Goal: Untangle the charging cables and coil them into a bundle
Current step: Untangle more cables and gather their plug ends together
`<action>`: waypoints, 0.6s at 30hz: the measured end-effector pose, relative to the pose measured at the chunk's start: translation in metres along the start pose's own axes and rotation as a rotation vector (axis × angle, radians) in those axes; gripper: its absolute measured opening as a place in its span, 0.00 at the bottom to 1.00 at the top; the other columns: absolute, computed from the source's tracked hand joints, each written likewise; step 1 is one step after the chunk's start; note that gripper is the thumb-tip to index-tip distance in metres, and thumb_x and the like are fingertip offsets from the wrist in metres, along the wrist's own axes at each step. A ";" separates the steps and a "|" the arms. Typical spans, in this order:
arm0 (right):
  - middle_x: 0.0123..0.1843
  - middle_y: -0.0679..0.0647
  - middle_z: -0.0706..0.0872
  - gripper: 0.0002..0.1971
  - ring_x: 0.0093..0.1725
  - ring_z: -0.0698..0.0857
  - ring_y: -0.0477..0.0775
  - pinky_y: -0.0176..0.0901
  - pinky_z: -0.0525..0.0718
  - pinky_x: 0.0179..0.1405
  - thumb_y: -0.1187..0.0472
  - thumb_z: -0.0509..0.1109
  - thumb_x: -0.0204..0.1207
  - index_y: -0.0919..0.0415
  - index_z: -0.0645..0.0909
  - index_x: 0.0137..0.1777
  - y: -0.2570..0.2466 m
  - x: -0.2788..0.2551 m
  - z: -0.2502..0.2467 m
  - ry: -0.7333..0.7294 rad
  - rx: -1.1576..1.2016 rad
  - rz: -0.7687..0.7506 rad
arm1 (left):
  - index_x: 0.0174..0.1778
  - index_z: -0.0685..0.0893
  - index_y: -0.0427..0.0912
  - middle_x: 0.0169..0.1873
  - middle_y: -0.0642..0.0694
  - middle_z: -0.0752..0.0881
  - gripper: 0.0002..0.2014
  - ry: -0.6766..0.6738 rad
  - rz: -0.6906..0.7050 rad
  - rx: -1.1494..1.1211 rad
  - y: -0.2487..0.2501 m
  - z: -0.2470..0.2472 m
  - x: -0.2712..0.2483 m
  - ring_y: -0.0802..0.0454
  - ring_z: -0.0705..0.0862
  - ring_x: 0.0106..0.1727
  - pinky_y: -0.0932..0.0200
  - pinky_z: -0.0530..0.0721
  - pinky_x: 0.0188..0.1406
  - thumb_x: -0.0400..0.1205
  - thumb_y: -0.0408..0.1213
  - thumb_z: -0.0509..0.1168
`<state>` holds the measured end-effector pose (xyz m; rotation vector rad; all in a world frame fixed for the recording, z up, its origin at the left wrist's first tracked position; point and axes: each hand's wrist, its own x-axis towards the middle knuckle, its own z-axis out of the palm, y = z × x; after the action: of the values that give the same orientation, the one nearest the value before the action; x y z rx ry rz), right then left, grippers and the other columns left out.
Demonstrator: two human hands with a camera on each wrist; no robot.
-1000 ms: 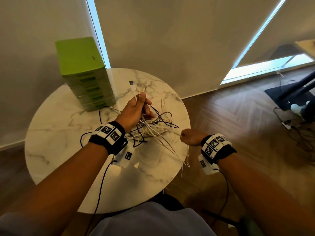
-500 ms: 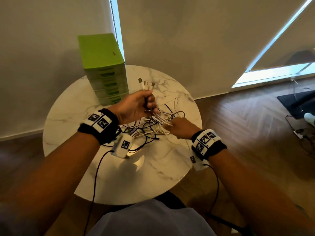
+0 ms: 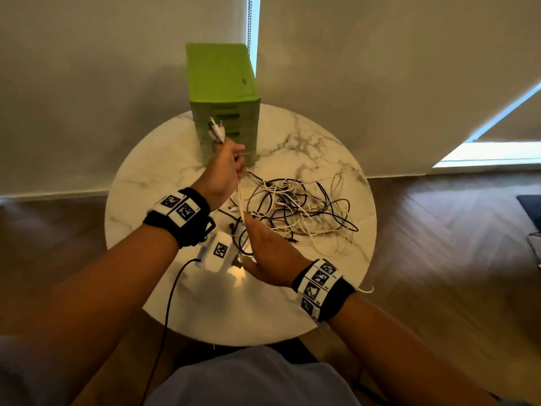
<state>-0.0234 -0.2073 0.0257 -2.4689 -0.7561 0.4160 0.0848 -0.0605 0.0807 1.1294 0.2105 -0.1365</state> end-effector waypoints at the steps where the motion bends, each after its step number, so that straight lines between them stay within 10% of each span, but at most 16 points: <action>1: 0.77 0.64 0.72 0.46 0.73 0.74 0.64 0.58 0.76 0.74 0.55 0.72 0.79 0.62 0.47 0.88 0.004 0.003 0.002 -0.064 -0.005 -0.008 | 0.50 0.66 0.47 0.32 0.53 0.64 0.04 -0.007 -0.014 0.092 -0.004 -0.006 0.002 0.60 0.63 0.27 0.63 0.63 0.29 0.88 0.34 0.55; 4: 0.75 0.64 0.72 0.35 0.73 0.72 0.64 0.53 0.72 0.72 0.57 0.68 0.83 0.59 0.58 0.87 0.028 0.019 -0.011 -0.251 -0.026 -0.023 | 0.53 0.67 0.48 0.31 0.53 0.64 0.06 -0.015 -0.008 0.325 -0.012 -0.026 0.005 0.60 0.64 0.25 0.65 0.66 0.26 0.87 0.35 0.58; 7: 0.68 0.60 0.79 0.20 0.68 0.77 0.61 0.55 0.77 0.69 0.59 0.66 0.83 0.58 0.78 0.75 0.057 0.044 -0.035 -0.057 -0.054 -0.067 | 0.48 0.71 0.50 0.29 0.54 0.66 0.05 0.051 0.004 0.348 -0.013 -0.041 0.008 0.59 0.65 0.26 0.63 0.66 0.26 0.87 0.37 0.60; 10: 0.74 0.59 0.78 0.23 0.71 0.76 0.63 0.59 0.75 0.71 0.58 0.67 0.81 0.55 0.78 0.76 0.088 0.070 -0.053 0.084 -0.204 -0.062 | 0.45 0.71 0.51 0.30 0.54 0.66 0.07 0.113 -0.016 0.346 -0.016 -0.048 0.012 0.59 0.65 0.26 0.62 0.64 0.27 0.88 0.37 0.61; 18: 0.64 0.52 0.84 0.13 0.66 0.81 0.59 0.57 0.69 0.66 0.54 0.61 0.84 0.55 0.86 0.59 0.131 0.064 -0.025 -0.281 -0.482 -0.033 | 0.43 0.68 0.49 0.30 0.52 0.65 0.11 0.223 -0.054 0.363 -0.027 -0.045 0.008 0.57 0.64 0.28 0.60 0.63 0.28 0.89 0.34 0.62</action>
<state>0.0948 -0.2719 -0.0354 -2.8714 -1.1193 0.6400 0.0822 -0.0313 0.0368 1.5020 0.4273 -0.0985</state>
